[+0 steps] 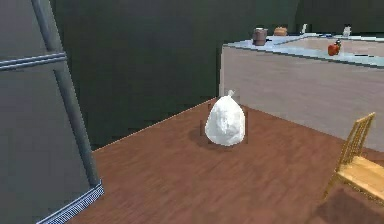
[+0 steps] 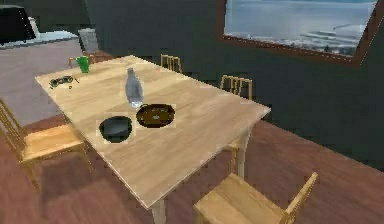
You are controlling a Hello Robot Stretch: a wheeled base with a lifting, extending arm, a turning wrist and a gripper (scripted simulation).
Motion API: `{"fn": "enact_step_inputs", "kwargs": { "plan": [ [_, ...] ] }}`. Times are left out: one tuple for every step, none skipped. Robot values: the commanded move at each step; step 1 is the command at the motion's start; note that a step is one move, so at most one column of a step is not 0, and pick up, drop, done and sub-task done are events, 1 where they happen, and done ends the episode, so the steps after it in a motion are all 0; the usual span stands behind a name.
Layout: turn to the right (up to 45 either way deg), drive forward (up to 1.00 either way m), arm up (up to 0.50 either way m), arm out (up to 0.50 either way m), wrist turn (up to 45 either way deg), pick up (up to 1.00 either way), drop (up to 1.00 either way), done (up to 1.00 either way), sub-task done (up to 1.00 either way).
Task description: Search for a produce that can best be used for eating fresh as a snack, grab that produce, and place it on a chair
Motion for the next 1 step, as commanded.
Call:
{"fn": "enact_step_inputs", "kwargs": {
  "plan": [
    [27.0, 0.0, 0.0, 0.0, 0.0, 0.0, 0.0, 0.0, 0.0]
  ]
}}
